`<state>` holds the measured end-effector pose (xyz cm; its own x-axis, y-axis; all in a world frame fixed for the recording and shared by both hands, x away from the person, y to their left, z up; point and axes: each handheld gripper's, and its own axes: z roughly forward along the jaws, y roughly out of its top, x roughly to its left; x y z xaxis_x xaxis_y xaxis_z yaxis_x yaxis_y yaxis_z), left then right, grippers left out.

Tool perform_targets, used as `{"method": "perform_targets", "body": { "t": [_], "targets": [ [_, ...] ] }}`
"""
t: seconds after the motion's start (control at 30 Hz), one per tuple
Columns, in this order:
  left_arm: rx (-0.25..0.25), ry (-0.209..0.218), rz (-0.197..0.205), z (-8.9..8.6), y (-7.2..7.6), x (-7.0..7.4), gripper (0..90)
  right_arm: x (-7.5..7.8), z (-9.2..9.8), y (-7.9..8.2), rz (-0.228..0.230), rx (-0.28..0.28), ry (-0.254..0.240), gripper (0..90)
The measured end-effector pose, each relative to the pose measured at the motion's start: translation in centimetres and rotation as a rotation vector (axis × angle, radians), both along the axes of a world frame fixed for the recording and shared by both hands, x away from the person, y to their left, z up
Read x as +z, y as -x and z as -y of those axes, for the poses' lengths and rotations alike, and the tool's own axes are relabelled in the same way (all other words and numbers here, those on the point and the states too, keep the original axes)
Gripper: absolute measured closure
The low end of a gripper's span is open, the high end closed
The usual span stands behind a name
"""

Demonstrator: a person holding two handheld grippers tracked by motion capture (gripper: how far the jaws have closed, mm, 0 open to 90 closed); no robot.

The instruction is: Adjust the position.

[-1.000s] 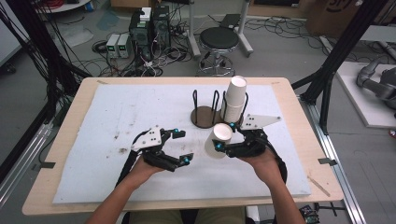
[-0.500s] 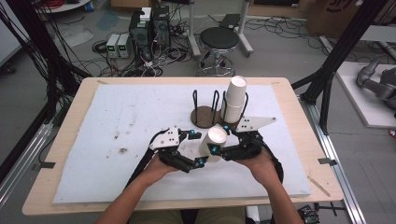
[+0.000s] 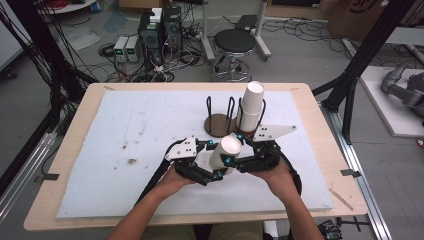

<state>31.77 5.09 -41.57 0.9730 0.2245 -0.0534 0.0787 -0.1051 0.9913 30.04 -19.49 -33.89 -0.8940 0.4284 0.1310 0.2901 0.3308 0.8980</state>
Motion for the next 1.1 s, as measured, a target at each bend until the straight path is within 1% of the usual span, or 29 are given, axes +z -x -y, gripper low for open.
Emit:
{"method": "perform_targets", "body": {
  "t": [0.1, 0.2, 0.5, 0.67, 0.7, 0.77, 0.8, 0.87, 0.9, 0.97, 1.07, 1.1],
  "targets": [
    [-0.004, 0.003, 0.006, 0.0, 0.0, 0.0, 15.6, 0.0, 0.1, 0.0, -0.006, 0.0, -0.007, 32.8],
    [-0.017, -0.003, 0.021, 0.1, 0.1, 0.1, 21.9, -0.1, 0.2, 0.0, -0.007, -0.007, -0.01, 32.8],
    [-0.012, -0.027, 0.038, 0.0, 0.1, 0.2, 26.5, -0.3, 0.4, -0.1, -0.021, -0.01, -0.022, 32.1],
    [0.002, -0.041, 0.044, 0.0, 0.3, 0.3, 28.4, -0.3, 0.3, -0.1, -0.024, -0.007, -0.023, 31.2],
    [0.007, -0.046, 0.045, 0.0, 0.4, 0.4, 28.4, -0.3, 0.3, -0.1, -0.025, -0.014, -0.024, 30.0],
    [0.011, -0.062, 0.05, -0.1, 0.4, 0.5, 28.9, -0.4, 0.2, -0.1, -0.016, -0.032, -0.027, 23.4],
    [0.012, -0.067, 0.051, -0.1, 0.5, 0.5, 28.9, -0.4, 0.2, -0.1, -0.02, -0.043, -0.029, 21.3],
    [0.015, -0.067, 0.047, -0.2, 0.5, 0.6, 29.0, -0.3, 0.3, -0.2, -0.017, -0.045, -0.046, 21.1],
    [0.012, -0.074, 0.047, -0.3, 0.5, 0.6, 29.1, -0.3, 0.4, -0.1, -0.017, -0.043, -0.054, 20.5],
    [0.007, -0.099, 0.046, -0.4, 0.6, 0.8, 29.2, -0.2, 0.6, -0.1, -0.02, -0.039, -0.06, 20.3],
    [0.001, -0.141, 0.041, -0.7, 0.6, 1.2, 29.2, 0.0, 0.9, -0.1, -0.003, -0.028, -0.056, 20.3],
    [0.001, -0.141, 0.041, -0.7, 0.6, 1.2, 29.2, 0.0, 0.9, -0.1, -0.003, -0.028, -0.056, 20.3]
  ]
}}
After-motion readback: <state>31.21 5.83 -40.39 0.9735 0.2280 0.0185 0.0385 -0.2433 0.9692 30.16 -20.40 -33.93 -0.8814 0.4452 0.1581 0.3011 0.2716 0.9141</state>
